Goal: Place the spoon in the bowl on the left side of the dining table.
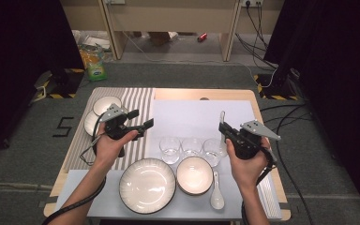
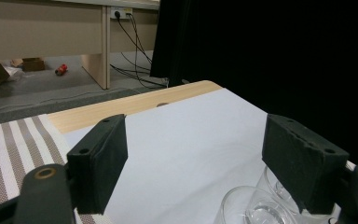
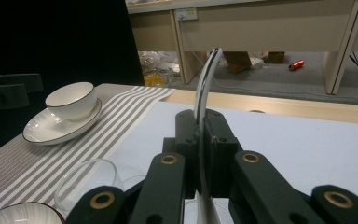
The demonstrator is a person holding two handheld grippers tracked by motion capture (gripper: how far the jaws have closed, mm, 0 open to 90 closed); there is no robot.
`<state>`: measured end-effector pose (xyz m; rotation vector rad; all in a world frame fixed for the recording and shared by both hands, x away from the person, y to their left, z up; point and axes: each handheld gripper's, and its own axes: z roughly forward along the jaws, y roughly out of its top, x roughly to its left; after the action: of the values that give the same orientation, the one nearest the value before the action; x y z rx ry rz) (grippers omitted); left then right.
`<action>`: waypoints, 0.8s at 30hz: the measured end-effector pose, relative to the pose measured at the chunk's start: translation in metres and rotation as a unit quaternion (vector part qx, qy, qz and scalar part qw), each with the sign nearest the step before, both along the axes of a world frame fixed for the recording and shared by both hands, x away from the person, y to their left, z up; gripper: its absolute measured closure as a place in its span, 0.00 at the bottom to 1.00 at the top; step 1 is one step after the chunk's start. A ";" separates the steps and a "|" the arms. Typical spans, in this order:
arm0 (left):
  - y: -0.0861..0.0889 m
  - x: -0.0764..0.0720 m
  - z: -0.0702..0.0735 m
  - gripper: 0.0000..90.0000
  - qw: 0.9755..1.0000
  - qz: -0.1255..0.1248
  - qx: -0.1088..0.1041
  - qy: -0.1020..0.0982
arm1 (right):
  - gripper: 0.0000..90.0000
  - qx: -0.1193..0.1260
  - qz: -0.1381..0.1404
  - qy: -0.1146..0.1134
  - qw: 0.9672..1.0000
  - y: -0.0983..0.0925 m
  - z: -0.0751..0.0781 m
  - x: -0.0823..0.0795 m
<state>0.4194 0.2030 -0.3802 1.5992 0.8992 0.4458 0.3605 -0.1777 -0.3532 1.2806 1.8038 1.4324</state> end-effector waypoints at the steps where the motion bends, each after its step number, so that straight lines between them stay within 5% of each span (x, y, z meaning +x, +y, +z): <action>1: 0.000 0.000 0.000 0.24 1.000 -0.001 0.001 0.000 | 0.95 0.000 -0.001 0.000 1.000 0.000 0.000 0.000; 24: -0.005 0.005 0.003 0.24 1.000 -0.007 0.000 0.000 | 0.95 -0.007 0.000 -0.012 1.000 0.002 0.000 0.005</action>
<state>0.4243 0.1976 -0.3770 1.6056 0.8880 0.4355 0.3655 -0.1752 -0.3528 1.2502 1.7953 1.4279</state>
